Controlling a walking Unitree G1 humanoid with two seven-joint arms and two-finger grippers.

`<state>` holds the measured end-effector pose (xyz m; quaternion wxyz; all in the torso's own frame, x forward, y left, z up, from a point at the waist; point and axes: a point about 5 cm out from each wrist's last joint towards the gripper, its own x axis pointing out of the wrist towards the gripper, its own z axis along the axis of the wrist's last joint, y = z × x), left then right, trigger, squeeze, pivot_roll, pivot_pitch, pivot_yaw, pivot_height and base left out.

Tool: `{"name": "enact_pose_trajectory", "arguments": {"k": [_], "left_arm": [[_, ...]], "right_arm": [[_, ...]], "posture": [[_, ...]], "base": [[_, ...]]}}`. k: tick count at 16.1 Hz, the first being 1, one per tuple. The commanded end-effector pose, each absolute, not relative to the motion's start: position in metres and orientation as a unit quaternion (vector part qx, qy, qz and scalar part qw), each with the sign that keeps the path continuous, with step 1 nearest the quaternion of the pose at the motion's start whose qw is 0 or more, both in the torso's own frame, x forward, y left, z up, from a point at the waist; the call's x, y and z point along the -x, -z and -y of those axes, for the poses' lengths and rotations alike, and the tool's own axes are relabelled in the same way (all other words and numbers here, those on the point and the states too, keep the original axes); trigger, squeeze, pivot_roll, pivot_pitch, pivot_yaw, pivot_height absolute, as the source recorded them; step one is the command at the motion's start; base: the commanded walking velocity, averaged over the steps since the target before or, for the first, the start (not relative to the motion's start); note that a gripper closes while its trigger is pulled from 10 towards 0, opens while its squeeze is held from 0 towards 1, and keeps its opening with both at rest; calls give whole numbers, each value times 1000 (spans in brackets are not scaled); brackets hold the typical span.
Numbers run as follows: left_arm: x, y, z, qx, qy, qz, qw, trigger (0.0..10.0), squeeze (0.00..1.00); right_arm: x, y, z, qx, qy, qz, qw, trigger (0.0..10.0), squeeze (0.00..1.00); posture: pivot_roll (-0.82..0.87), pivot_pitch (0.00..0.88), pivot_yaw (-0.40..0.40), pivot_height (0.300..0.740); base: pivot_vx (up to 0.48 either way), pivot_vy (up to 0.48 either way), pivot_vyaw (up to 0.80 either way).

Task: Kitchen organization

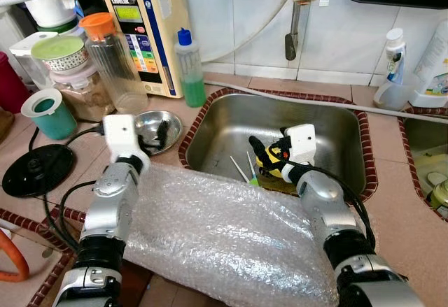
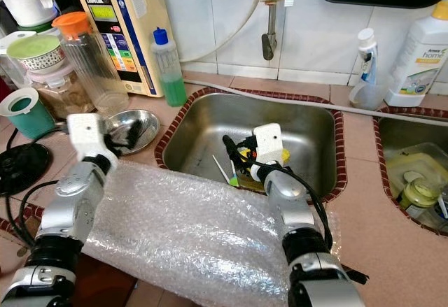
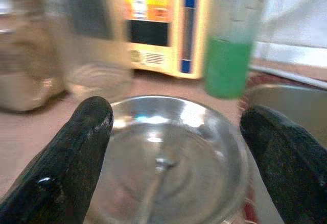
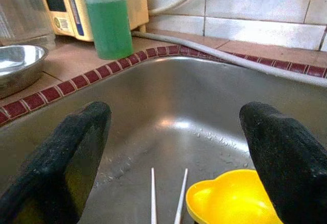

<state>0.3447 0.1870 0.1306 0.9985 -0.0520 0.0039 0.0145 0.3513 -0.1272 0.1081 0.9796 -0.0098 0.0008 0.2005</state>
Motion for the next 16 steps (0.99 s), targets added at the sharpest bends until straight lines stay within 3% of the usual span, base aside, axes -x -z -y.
{"name": "enact_pose_trajectory", "arguments": {"k": [1, 3, 4, 5, 11, 15, 16], "left_arm": [[-341, -130, -195, 52, -47, 1, 998, 10000, 1000], [-336, -124, -194, 45, -55, 1, 997, 10000, 1000], [-333, -121, -190, 28, -38, 5, 999, 10000, 86], [-331, -120, -188, 16, -34, 9, 999, 10000, 0], [-314, -98, -177, 32, -22, -8, 999, 10000, 0], [-311, -91, -180, 38, -42, -24, 998, 10000, 0], [-312, -92, -181, 35, -44, -22, 998, 10000, 0]], "right_arm": [[-350, -109, 121, 18, -219, 0, 976, 10000, 1000], [-346, -107, 119, 20, -227, -5, 974, 10000, 1000], [-344, -106, 119, 23, -229, -5, 973, 10000, 1000], [-342, -106, 119, 24, -230, -6, 973, 10000, 1000], [-341, -109, 120, 31, -232, -8, 972, 10000, 1000], [-333, -114, 109, 32, -295, 2, 955, 10000, 1000], [-332, -113, 107, 38, -304, 0, 952, 10000, 937]], "posture": [[102, 0, 123, 740], [103, 0, 120, 740], [103, 0, 119, 740], [103, 0, 119, 740], [103, 0, 114, 740], [102, 0, 111, 740], [96, 0, 113, 740]], "base": [[0, 0, 0], [0, 0, 0], [0, 0, 0], [0, 0, 0], [0, 0, 0], [0, 0, 0], [0, 0, 0]]}}
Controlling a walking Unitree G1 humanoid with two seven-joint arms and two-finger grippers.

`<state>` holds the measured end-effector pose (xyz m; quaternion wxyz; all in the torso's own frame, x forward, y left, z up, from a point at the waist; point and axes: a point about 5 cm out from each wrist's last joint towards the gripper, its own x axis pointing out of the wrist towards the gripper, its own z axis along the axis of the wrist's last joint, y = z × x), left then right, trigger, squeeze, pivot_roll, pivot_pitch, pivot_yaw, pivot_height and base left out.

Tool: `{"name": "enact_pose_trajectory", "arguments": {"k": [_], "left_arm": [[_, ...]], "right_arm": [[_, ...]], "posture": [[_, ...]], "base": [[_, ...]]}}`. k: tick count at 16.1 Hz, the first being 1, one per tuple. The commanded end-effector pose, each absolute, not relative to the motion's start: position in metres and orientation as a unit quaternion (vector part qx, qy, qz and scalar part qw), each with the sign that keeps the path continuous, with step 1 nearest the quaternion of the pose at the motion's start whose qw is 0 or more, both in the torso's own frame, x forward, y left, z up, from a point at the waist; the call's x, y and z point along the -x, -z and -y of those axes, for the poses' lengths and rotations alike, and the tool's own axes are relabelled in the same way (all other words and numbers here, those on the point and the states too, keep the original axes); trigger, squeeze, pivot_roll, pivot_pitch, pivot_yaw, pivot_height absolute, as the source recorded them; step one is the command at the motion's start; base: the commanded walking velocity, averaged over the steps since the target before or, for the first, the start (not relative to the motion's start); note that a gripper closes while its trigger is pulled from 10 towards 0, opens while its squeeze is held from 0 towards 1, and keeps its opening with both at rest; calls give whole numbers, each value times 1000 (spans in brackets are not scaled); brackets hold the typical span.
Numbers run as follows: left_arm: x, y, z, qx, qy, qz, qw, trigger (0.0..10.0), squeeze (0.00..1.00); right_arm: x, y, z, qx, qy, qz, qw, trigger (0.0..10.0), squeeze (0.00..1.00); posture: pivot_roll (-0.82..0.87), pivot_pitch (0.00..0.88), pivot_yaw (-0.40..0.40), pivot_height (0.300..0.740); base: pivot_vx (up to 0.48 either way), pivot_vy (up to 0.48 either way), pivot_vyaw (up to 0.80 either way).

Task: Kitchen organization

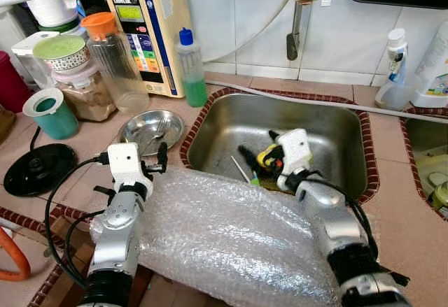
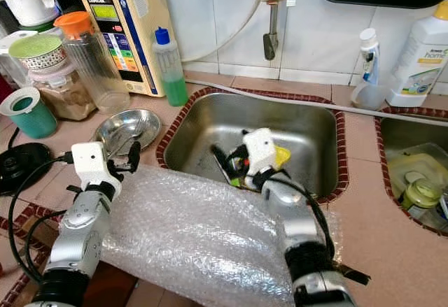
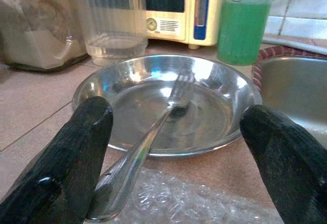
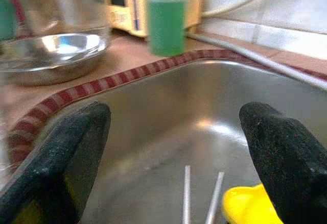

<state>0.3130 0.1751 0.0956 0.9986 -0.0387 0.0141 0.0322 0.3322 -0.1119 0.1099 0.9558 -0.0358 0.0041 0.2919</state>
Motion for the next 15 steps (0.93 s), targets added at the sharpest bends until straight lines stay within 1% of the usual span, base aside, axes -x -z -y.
{"name": "enact_pose_trajectory", "arguments": {"k": [1, 3, 4, 6, 8, 9, 10, 11, 13, 15], "left_arm": [[-312, -93, -181, 30, -47, -18, 998, 10000, 0], [-313, -99, -181, 2, -41, 0, 999, 10000, 0], [-313, -102, -181, -8, -36, 7, 999, 10000, 0], [-311, -107, -180, -32, -23, 23, 999, 10000, 0], [-310, -108, -180, -38, -24, 28, 999, 10000, 0], [-309, -108, -181, -35, -27, 28, 999, 10000, 0], [-308, -110, -184, -34, -34, 30, 998, 10000, 0], [-305, -112, -188, -37, -42, 33, 998, 10000, 0], [-298, -109, -199, -29, -72, 21, 997, 10000, 0], [-294, -106, -200, -4, -71, 13, 997, 10000, 0]], "right_arm": [[-331, -113, 107, 40, -306, 0, 951, 10000, 933], [-330, -114, 107, 40, -310, -1, 950, 10000, 922], [-329, -116, 107, 41, -315, 1, 948, 10000, 898], [-328, -123, 108, 34, -322, 19, 946, 10000, 761], [-325, -127, 106, 24, -338, 25, 940, 10000, 573], [-322, -128, 104, 18, -350, 26, 936, 10000, 365], [-317, -131, 101, 8, -373, 27, 928, 10000, 35], [-310, -134, 99, -1, -399, 26, 916, 10000, 0], [-299, -138, 96, 3, -437, 23, 899, 10000, 0], [-296, -139, 95, 3, -447, 22, 894, 10000, 0]], "posture": [[96, 0, 113, 740], [95, 0, 114, 740], [94, 0, 113, 740], [95, 0, 112, 740], [96, 0, 110, 740], [96, 0, 109, 740], [97, 0, 108, 740], [99, 0, 105, 740], [102, 0, 107, 740], [104, 0, 104, 740]], "base": [[0, 0, 0], [0, 0, 0], [0, 0, 0], [0, 0, 0], [0, 0, 0], [0, 0, 0], [0, 0, 0], [0, 0, 0], [0, 0, 0], [0, 0, 0]]}}
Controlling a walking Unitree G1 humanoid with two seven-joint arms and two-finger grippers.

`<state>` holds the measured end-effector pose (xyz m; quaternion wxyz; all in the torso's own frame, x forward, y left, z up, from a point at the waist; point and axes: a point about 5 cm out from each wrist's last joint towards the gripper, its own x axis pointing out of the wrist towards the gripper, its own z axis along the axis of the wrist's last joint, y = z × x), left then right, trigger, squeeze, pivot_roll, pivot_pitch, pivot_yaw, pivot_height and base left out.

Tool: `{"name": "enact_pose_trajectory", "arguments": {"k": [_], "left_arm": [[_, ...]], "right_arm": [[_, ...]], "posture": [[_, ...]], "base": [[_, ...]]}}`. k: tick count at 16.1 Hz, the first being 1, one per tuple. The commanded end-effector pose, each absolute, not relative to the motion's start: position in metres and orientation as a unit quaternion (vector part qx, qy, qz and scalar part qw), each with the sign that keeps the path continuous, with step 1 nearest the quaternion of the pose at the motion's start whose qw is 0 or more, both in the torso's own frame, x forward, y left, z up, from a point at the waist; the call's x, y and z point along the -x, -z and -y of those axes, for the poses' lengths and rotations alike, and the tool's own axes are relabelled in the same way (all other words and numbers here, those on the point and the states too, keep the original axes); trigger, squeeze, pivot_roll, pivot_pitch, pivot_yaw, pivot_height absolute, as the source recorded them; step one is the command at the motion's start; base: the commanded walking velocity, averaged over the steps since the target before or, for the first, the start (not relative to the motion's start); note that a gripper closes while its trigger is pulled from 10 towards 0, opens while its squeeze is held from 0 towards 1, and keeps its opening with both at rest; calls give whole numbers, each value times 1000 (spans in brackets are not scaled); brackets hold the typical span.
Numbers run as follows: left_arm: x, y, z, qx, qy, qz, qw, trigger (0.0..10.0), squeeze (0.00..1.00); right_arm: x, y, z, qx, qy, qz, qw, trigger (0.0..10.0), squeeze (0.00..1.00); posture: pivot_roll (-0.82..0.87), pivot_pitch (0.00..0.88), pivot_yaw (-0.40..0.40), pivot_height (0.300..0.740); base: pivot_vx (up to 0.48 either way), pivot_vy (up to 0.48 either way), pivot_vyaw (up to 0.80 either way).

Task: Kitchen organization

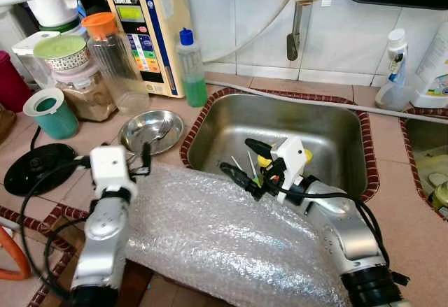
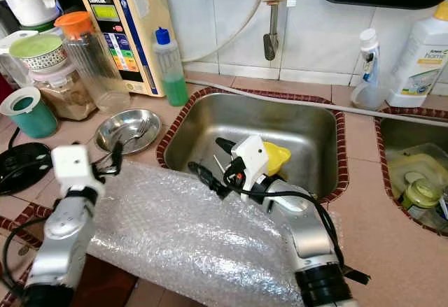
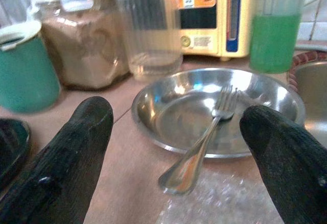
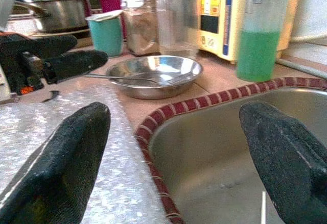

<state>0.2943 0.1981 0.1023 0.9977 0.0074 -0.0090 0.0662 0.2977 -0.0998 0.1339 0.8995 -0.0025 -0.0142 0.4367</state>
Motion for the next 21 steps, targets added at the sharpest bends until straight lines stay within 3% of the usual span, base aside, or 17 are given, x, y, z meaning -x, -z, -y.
{"name": "enact_pose_trajectory", "arguments": {"k": [1, 5, 9, 15, 16, 17, 18, 21], "left_arm": [[-293, -105, -199, 8, -67, 9, 998, 10000, 0], [-295, -97, -184, 58, -38, -24, 997, 10000, 0], [-300, -96, -178, 77, -31, -35, 996, 10000, 0], [-304, -97, -189, 46, -44, -35, 997, 10000, 0], [-304, -94, -190, 54, -47, -48, 996, 2941, 0], [-304, -93, -191, 62, -46, -51, 996, 1020, 0], [-305, -92, -190, 64, -43, -51, 996, 0, 0], [-307, -92, -186, 76, -28, -55, 995, 0, 0]], "right_arm": [[-295, -139, 94, 5, -452, 19, 892, 10000, 0], [-281, -144, 86, -1, -510, 0, 860, 10000, 0], [-279, -142, 89, 11, -509, -8, 861, 10000, 0], [-273, -142, 89, 9, -518, -21, 855, 10000, 0], [-274, -142, 88, 10, -519, -21, 854, 10000, 0], [-273, -142, 88, 10, -521, -21, 853, 10000, 0], [-272, -142, 87, 6, -525, -24, 851, 10000, 0], [-268, -141, 88, 5, -535, -31, 845, 10000, 0]], "posture": [[107, 0, 103, 740], [108, 0, 102, 740], [90, 0, 108, 740], [91, 0, 110, 740], [93, 0, 110, 740], [93, 0, 110, 740], [93, 0, 110, 740], [90, 0, 111, 740]], "base": [[0, 0, 0], [0, 0, 0], [0, 0, 0], [0, 0, 0], [0, 0, 0], [0, 0, 0], [0, 0, 0], [0, 0, 0]]}}
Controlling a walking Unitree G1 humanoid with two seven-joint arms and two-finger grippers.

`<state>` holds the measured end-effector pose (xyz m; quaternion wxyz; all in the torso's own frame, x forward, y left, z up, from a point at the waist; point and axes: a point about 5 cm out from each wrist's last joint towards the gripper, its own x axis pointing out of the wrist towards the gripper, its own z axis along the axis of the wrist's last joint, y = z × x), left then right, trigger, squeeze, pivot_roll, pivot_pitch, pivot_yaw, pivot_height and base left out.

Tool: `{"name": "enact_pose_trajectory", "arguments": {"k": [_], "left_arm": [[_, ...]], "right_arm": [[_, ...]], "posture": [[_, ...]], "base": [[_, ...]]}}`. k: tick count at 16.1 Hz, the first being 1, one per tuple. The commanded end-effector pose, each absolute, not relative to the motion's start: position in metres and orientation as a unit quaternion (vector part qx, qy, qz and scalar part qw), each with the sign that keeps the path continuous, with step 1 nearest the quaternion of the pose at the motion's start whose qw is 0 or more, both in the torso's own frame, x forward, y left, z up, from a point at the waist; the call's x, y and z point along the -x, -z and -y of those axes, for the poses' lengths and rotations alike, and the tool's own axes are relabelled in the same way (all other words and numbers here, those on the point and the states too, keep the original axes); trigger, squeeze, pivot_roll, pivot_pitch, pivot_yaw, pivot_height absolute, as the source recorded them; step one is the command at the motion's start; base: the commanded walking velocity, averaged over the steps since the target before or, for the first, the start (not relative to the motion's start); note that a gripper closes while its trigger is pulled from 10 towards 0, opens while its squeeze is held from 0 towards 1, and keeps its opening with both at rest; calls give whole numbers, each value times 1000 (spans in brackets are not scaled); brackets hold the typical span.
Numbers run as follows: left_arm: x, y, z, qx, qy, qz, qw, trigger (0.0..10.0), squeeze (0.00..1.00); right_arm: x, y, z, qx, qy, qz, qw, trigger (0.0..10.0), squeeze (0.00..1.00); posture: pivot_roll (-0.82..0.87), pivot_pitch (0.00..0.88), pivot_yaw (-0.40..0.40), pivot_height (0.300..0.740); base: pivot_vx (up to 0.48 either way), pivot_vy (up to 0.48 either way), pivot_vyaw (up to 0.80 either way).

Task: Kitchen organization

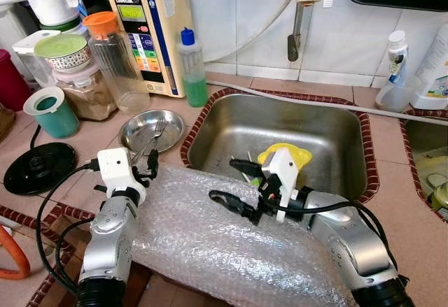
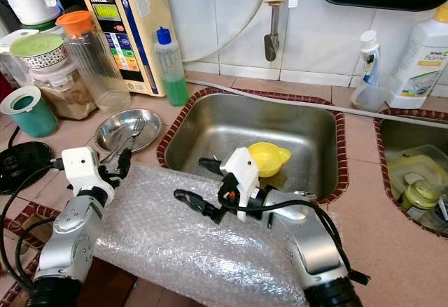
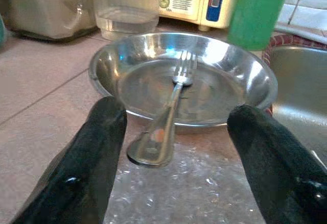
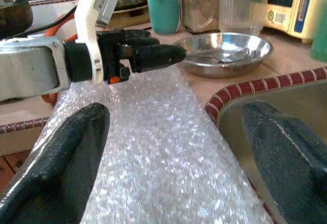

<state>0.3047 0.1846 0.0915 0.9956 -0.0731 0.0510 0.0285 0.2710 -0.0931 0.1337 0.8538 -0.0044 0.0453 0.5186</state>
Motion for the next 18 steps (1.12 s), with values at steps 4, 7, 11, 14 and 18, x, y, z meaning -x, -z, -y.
{"name": "enact_pose_trajectory", "arguments": {"k": [4, 7, 11, 14, 18], "left_arm": [[-310, -89, -181, 89, -17, -64, 994, 1529, 0], [-312, -89, -183, 89, -18, -64, 994, 0, 0], [-313, -90, -186, 87, -24, -62, 994, 0, 0], [-314, -90, -187, 83, -24, -58, 995, 0, 0], [-315, -93, -187, 64, -19, -47, 997, 0, 0]], "right_arm": [[-267, -141, 88, 6, -534, -32, 845, 10000, 0], [-268, -141, 89, 6, -532, -33, 846, 10000, 0], [-268, -140, 89, 7, -532, -36, 846, 10000, 0], [-268, -139, 88, 10, -533, -37, 845, 10000, 0], [-267, -138, 88, 12, -533, -39, 845, 10000, 0]], "posture": [[83, 0, 115, 740], [83, 0, 115, 740], [86, 0, 115, 740], [86, 0, 114, 740], [84, 0, 115, 740]], "base": [[0, 0, 0], [0, 0, 0], [0, 0, 0], [0, 0, 0], [0, 0, 0]]}}
